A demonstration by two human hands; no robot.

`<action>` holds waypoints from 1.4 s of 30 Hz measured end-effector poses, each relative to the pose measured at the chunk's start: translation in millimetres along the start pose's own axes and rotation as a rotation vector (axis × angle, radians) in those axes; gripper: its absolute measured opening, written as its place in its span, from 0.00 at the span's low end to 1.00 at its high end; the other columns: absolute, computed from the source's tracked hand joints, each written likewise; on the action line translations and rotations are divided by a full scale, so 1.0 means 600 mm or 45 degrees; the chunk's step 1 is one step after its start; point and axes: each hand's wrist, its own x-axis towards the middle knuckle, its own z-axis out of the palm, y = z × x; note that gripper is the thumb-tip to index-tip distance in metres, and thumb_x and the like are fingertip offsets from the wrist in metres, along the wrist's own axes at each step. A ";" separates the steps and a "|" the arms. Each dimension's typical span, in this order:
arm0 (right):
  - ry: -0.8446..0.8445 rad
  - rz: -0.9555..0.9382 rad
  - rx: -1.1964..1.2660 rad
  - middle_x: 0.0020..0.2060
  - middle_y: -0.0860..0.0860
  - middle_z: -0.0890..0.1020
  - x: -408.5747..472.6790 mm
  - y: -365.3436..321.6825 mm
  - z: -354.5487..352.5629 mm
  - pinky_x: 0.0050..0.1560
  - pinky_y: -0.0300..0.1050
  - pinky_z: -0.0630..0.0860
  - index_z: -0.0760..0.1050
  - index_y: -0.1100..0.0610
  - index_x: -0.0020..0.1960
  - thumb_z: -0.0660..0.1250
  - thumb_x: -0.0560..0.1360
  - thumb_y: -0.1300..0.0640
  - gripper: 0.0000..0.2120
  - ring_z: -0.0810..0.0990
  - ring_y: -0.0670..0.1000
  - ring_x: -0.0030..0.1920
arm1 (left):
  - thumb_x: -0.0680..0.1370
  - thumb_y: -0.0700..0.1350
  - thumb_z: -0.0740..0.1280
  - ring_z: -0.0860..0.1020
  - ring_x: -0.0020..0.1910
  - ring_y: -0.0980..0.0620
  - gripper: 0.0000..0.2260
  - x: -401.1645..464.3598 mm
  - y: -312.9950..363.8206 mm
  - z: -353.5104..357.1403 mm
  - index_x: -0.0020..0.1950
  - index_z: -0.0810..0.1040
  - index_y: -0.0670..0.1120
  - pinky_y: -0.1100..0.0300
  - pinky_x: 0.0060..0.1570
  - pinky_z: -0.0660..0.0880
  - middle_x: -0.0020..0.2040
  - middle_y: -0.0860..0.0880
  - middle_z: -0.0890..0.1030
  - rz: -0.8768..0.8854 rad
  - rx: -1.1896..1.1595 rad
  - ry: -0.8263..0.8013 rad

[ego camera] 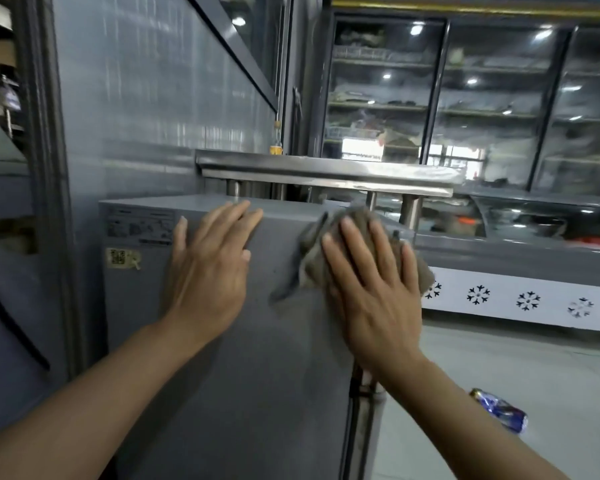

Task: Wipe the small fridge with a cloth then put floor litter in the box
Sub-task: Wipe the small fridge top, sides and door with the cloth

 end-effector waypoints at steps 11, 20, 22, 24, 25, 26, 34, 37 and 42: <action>-0.229 -0.468 0.041 0.76 0.44 0.55 -0.120 -0.071 0.053 0.72 0.58 0.47 0.55 0.45 0.76 0.56 0.71 0.52 0.33 0.50 0.54 0.76 | 0.75 0.36 0.65 0.58 0.75 0.45 0.27 -0.067 -0.073 -0.024 0.73 0.64 0.47 0.35 0.68 0.54 0.77 0.49 0.58 -0.094 0.143 -0.127; 0.018 -0.113 0.105 0.75 0.47 0.58 0.043 -0.135 0.053 0.73 0.59 0.44 0.57 0.48 0.76 0.58 0.75 0.50 0.30 0.50 0.56 0.76 | 0.75 0.39 0.61 0.61 0.74 0.45 0.25 -0.082 -0.114 -0.030 0.72 0.66 0.46 0.36 0.67 0.56 0.76 0.48 0.60 -0.140 0.132 -0.091; -0.114 -0.389 0.111 0.75 0.46 0.57 -0.027 -0.165 0.068 0.73 0.58 0.43 0.58 0.48 0.75 0.60 0.73 0.51 0.31 0.51 0.56 0.76 | 0.74 0.35 0.64 0.60 0.74 0.45 0.27 -0.093 -0.122 -0.030 0.73 0.66 0.46 0.35 0.67 0.55 0.76 0.48 0.60 -0.161 0.112 -0.095; -0.257 -0.620 0.074 0.74 0.45 0.60 -0.082 -0.181 0.070 0.73 0.56 0.45 0.61 0.48 0.74 0.56 0.73 0.52 0.29 0.57 0.57 0.75 | 0.74 0.34 0.65 0.60 0.74 0.45 0.28 -0.105 -0.134 -0.035 0.73 0.65 0.47 0.34 0.67 0.54 0.76 0.49 0.60 -0.191 0.112 -0.115; -0.302 -0.683 0.049 0.74 0.45 0.62 -0.091 -0.181 0.068 0.72 0.56 0.47 0.62 0.48 0.74 0.55 0.72 0.52 0.29 0.59 0.57 0.74 | 0.74 0.34 0.65 0.60 0.74 0.45 0.29 -0.110 -0.142 -0.039 0.73 0.64 0.47 0.35 0.67 0.54 0.76 0.49 0.59 -0.203 0.119 -0.133; -0.316 -0.717 0.018 0.73 0.45 0.63 -0.086 -0.178 0.067 0.72 0.56 0.49 0.63 0.48 0.73 0.54 0.72 0.52 0.29 0.60 0.57 0.73 | 0.74 0.34 0.64 0.59 0.74 0.45 0.29 -0.114 -0.149 -0.044 0.74 0.63 0.48 0.35 0.68 0.54 0.77 0.51 0.57 -0.208 0.126 -0.156; -0.032 -0.192 0.066 0.75 0.48 0.59 0.083 -0.213 0.058 0.73 0.60 0.48 0.58 0.49 0.75 0.52 0.76 0.52 0.27 0.53 0.56 0.75 | 0.74 0.32 0.64 0.56 0.75 0.50 0.31 -0.129 -0.174 -0.035 0.75 0.61 0.48 0.40 0.69 0.55 0.77 0.53 0.55 -0.213 0.012 -0.115; -0.064 -0.333 0.083 0.75 0.47 0.58 0.029 -0.246 0.081 0.73 0.59 0.46 0.58 0.49 0.75 0.54 0.75 0.51 0.28 0.52 0.56 0.75 | 0.72 0.30 0.65 0.58 0.75 0.49 0.33 -0.146 -0.186 -0.027 0.75 0.62 0.47 0.39 0.68 0.60 0.77 0.50 0.58 -0.282 -0.045 -0.070; -0.319 -0.783 -0.048 0.74 0.45 0.62 -0.047 -0.257 0.088 0.71 0.58 0.52 0.63 0.48 0.73 0.55 0.71 0.52 0.29 0.58 0.56 0.74 | 0.74 0.30 0.63 0.55 0.75 0.53 0.31 -0.160 -0.207 -0.032 0.74 0.60 0.45 0.54 0.72 0.58 0.77 0.53 0.53 -0.241 -0.181 -0.069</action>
